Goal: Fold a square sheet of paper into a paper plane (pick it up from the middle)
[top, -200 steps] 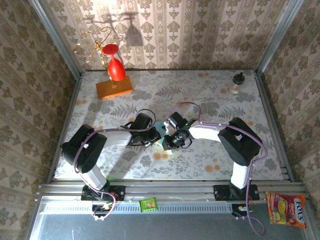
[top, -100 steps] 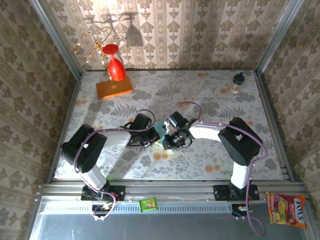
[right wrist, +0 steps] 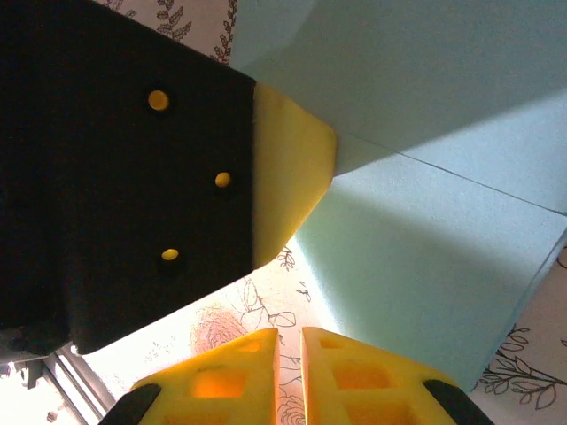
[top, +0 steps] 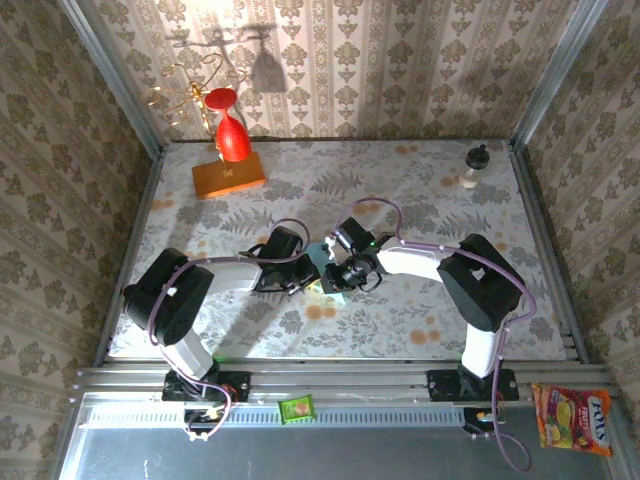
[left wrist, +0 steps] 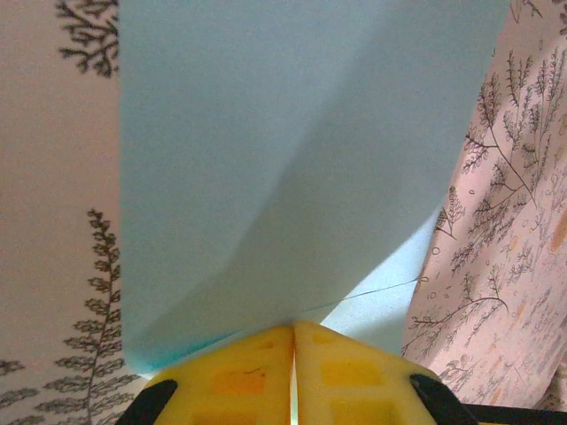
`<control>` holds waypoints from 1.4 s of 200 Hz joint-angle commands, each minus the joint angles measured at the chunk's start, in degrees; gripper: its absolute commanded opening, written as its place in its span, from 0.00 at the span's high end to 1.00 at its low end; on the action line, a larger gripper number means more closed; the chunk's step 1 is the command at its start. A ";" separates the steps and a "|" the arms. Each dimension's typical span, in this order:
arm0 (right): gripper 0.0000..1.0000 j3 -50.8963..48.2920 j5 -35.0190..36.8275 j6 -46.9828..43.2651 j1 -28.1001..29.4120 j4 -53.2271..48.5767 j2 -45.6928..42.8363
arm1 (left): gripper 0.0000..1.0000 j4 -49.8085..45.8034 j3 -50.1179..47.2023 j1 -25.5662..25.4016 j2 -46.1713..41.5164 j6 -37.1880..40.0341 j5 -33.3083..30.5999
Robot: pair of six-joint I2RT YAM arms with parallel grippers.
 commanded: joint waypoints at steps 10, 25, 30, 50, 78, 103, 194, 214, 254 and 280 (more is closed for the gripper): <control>0.83 1.86 -0.22 0.18 -0.44 -1.51 1.93 | 0.90 -2.58 -0.52 0.38 1.29 1.39 -0.94; 0.83 2.12 -0.04 -0.17 -0.52 -1.80 2.52 | 0.90 -2.58 -0.48 0.38 1.31 1.45 -0.81; 0.83 2.14 0.19 -0.31 -0.52 -2.05 2.70 | 0.90 -2.58 -0.48 0.38 1.31 1.44 -0.85; 0.83 2.14 0.82 -0.59 -0.85 -2.35 2.85 | 0.90 -2.60 -0.56 0.38 1.40 1.52 -0.76; 0.83 2.07 0.88 -0.50 -1.14 -2.21 3.16 | 0.90 -2.43 -0.59 0.38 1.55 1.52 -0.58; 0.83 2.08 0.79 -0.55 -1.23 -2.16 3.44 | 0.90 -2.43 -0.52 0.39 1.66 1.61 -0.50; 0.84 1.53 1.58 -0.60 -1.37 -3.29 4.65 | 0.90 -3.13 1.52 0.38 1.01 2.77 -0.06; 0.84 1.36 1.89 -0.55 -1.39 -3.78 5.09 | 0.90 -3.47 2.46 0.38 -0.73 3.37 -0.31; 0.85 1.20 2.33 -0.06 -1.47 -3.97 5.54 | 0.89 -4.53 2.67 0.04 -4.44 3.49 -1.77; 0.85 1.35 1.94 0.67 -1.40 -3.48 5.55 | 0.90 -4.27 2.08 -1.33 -3.86 2.68 -1.82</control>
